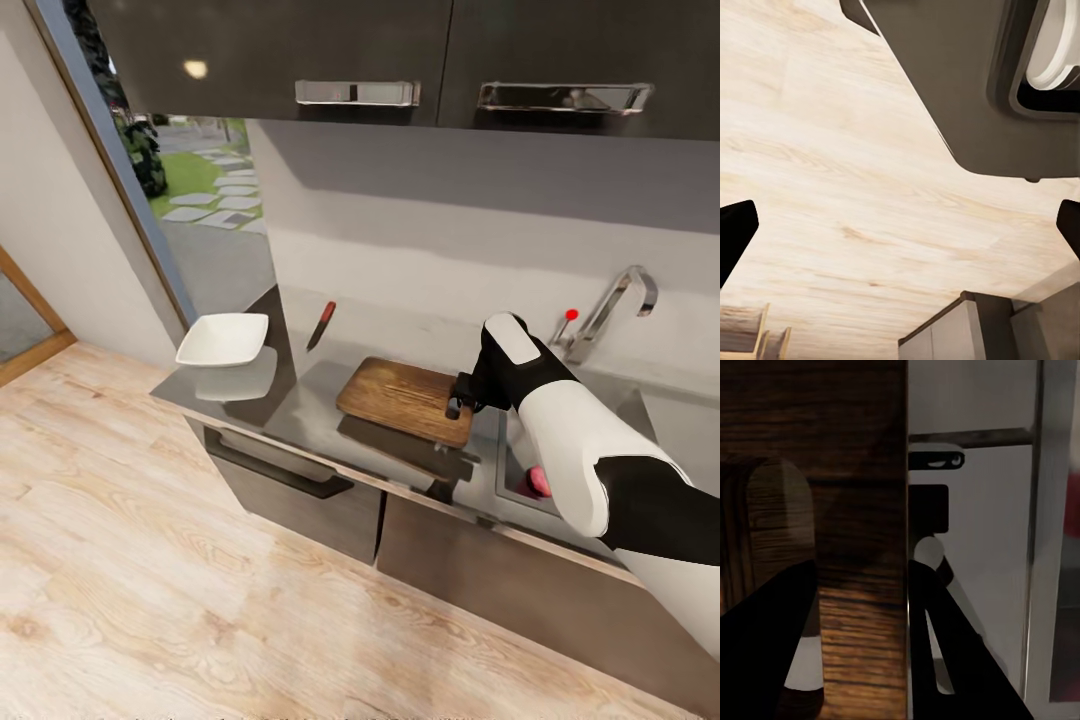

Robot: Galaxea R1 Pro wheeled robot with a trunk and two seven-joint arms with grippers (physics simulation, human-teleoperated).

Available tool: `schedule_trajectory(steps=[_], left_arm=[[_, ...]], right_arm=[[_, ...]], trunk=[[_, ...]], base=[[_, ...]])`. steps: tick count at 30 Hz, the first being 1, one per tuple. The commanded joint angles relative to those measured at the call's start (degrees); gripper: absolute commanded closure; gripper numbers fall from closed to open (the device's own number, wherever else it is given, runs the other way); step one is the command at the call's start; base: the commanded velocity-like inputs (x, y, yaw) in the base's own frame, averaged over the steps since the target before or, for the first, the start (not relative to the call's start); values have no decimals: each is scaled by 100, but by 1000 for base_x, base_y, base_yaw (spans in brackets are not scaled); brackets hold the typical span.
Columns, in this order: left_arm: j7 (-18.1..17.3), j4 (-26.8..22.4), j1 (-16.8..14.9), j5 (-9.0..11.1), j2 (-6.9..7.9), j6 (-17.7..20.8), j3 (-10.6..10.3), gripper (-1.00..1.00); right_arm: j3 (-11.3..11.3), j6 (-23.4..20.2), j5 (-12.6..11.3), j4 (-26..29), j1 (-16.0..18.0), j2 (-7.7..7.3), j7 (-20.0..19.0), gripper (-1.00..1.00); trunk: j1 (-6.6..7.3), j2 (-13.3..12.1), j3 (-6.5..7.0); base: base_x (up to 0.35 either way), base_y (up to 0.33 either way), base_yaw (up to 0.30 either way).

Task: In the kitchen, take the Vidalia onion out of the sink, dice it on the chopping board with the paring knife, put the diced onion into the bowl on the countertop, then place both the paring knife and the chopping board into the sink.

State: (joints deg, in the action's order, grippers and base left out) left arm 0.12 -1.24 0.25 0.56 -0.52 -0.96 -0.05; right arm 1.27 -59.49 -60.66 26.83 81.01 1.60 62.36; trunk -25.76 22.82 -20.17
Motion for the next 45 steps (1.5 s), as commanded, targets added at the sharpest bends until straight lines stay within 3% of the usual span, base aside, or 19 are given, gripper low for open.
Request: schedule_trajectory(steps=[1,27,45], left_arm=[[2,-8,2,6,-1,-9,-2,-100],[6,-8,1,7,-1,-9,1,-100],[6,-8,1,6,-1,-9,-3,-100]], right_arm=[[13,-23,-60,6,3,-1,57,100],[11,-23,-60,6,3,-1,57,100],[13,-22,-60,6,8,-1,57,100]], trunk=[[-3,10,-17],[-3,10,-109],[-3,10,-252]], base=[[0,0,0],[49,0,0],[0,0,0]])
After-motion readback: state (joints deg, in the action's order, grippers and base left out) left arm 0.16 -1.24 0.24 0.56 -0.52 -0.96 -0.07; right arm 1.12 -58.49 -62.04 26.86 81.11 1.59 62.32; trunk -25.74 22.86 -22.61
